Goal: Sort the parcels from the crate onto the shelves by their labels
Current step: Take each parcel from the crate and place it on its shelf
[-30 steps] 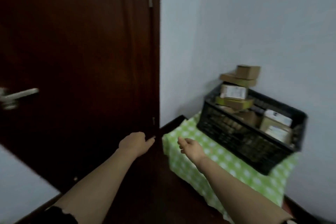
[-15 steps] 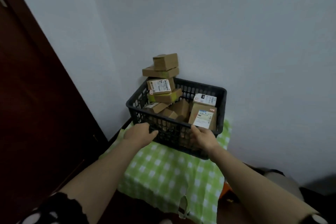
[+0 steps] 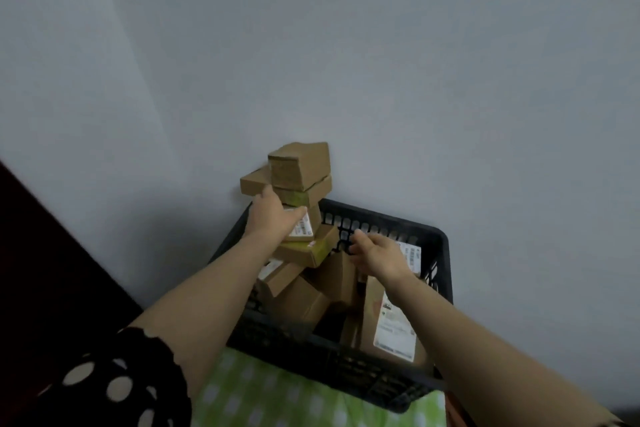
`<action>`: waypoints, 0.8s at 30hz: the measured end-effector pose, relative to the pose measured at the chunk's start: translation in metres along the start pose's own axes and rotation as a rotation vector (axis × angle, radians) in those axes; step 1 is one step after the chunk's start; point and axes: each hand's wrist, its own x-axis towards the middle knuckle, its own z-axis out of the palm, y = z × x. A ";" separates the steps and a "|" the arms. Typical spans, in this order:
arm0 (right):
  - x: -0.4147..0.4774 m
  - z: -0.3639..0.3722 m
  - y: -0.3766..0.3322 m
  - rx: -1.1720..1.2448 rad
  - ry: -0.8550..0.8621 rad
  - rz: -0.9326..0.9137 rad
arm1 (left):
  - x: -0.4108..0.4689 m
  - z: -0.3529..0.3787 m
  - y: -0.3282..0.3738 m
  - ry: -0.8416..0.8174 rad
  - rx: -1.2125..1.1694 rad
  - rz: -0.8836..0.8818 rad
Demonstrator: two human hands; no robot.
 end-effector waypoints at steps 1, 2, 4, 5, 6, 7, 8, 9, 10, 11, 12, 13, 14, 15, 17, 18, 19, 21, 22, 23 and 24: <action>0.010 0.003 -0.005 0.010 -0.001 0.001 | 0.015 -0.001 0.007 0.014 -0.055 -0.031; 0.015 0.006 -0.009 0.029 -0.006 0.009 | 0.025 -0.002 0.013 0.026 -0.096 -0.055; 0.032 0.011 -0.014 0.054 -0.007 0.027 | 0.049 -0.004 0.024 0.022 -0.143 -0.096; 0.040 0.012 -0.015 0.062 -0.007 0.033 | 0.058 -0.004 0.029 0.008 -0.156 -0.113; 0.047 0.013 -0.017 0.068 -0.012 0.035 | 0.068 -0.003 0.034 -0.010 -0.170 -0.126; 0.054 0.013 -0.017 0.066 -0.015 0.040 | 0.077 -0.001 0.038 -0.024 -0.183 -0.136; 0.061 0.013 -0.016 0.061 -0.020 0.050 | 0.086 0.001 0.039 -0.038 -0.199 -0.146; 0.065 0.012 -0.014 0.055 -0.027 0.062 | 0.093 0.003 0.040 -0.052 -0.212 -0.158; 0.069 0.012 -0.012 0.056 -0.032 0.067 | 0.099 0.006 0.039 -0.065 -0.227 -0.162; 0.071 0.011 -0.010 0.057 -0.038 0.070 | 0.104 0.007 0.039 -0.077 -0.245 -0.162; 0.072 0.009 -0.008 0.055 -0.043 0.074 | 0.108 0.007 0.039 -0.078 -0.269 -0.159; 0.074 0.008 -0.008 0.054 -0.043 0.079 | 0.110 0.007 0.038 -0.067 -0.289 -0.156; 0.075 0.007 -0.006 0.055 -0.043 0.082 | 0.111 0.007 0.037 -0.049 -0.299 -0.148; 0.075 0.005 -0.005 0.061 -0.043 0.086 | 0.109 0.005 0.035 -0.026 -0.304 -0.144; 0.071 0.000 -0.004 0.077 -0.045 0.084 | 0.102 0.003 0.032 0.017 -0.361 -0.123; 0.069 -0.002 -0.003 0.083 -0.050 0.084 | 0.094 0.001 0.032 0.029 -0.431 -0.112; 0.066 -0.005 -0.003 0.093 -0.057 0.084 | 0.084 0.000 0.033 0.027 -0.512 -0.114; 0.058 -0.012 -0.004 0.142 -0.067 0.085 | 0.055 0.000 0.037 0.003 -0.680 -0.108; 0.054 -0.016 -0.006 0.185 -0.074 0.084 | 0.038 0.000 0.038 -0.025 -0.757 -0.110; 0.049 -0.020 -0.008 0.242 -0.088 0.080 | 0.021 0.001 0.039 -0.058 -0.833 -0.120; 0.043 -0.023 -0.010 0.299 -0.111 0.077 | 0.005 0.003 0.038 -0.097 -0.889 -0.138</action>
